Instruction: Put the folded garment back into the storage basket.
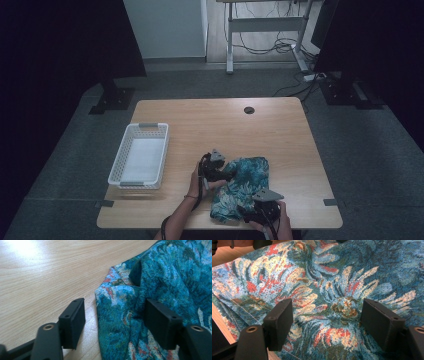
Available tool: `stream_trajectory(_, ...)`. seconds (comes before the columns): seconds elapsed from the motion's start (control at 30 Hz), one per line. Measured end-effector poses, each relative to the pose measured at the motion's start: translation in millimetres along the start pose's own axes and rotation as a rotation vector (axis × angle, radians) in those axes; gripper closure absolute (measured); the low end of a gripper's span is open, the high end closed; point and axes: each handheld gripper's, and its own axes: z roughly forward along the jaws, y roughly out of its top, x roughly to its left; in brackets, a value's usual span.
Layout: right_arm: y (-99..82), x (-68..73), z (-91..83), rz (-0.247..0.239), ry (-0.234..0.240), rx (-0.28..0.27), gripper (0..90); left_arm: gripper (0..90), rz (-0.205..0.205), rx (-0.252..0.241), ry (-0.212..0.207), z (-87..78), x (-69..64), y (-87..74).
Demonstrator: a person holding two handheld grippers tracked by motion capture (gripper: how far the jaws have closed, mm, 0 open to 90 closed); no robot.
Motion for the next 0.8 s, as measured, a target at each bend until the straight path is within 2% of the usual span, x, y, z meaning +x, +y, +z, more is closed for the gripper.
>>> stream_trajectory(0.07, 0.0, 0.1, 0.0, 0.000, -0.001, 0.000, 25.4, 40.6, 0.024, 0.005, 0.008, 0.6, -3.8, 0.2)
stream_trajectory(0.13, 0.0, 0.2, 0.0, 0.000, -0.001, 0.000, 25.4, 48.2, 0.030, 0.002, 0.005, 1.1, -5.9, 0.2)
stream_trajectory(0.23, 0.0, 0.3, 0.0, -0.001, -0.002, 0.000, 25.4, 59.1, 0.033, 0.001, -0.024, 1.8, -6.0, 0.5)
stream_trajectory(0.4, -0.1, 0.0, -0.1, -0.001, -0.001, 0.000, 25.5, 73.0, -0.005, 0.001, -0.057, 1.5, -0.6, 0.7)
stream_trajectory(0.43, -0.1, -0.1, -0.1, -0.001, 0.001, 0.000, 25.5, 76.5, -0.011, 0.001, -0.042, 1.2, 0.2, 0.5)
stream_trajectory(0.5, -0.2, -0.5, -0.2, -0.001, 0.003, 0.000, 25.5, 82.5, -0.035, -0.006, -0.057, 0.3, 2.5, -0.3)
stream_trajectory(0.63, -0.1, -0.9, -0.3, -0.002, 0.006, 0.000, 25.5, 85.2, -0.048, -0.020, -0.072, -2.6, 4.7, -1.3)
stream_trajectory(0.8, -0.2, -0.7, -0.3, -0.003, 0.004, 0.000, 25.5, 85.5, -0.061, -0.069, -0.101, -10.9, 6.1, 0.2)
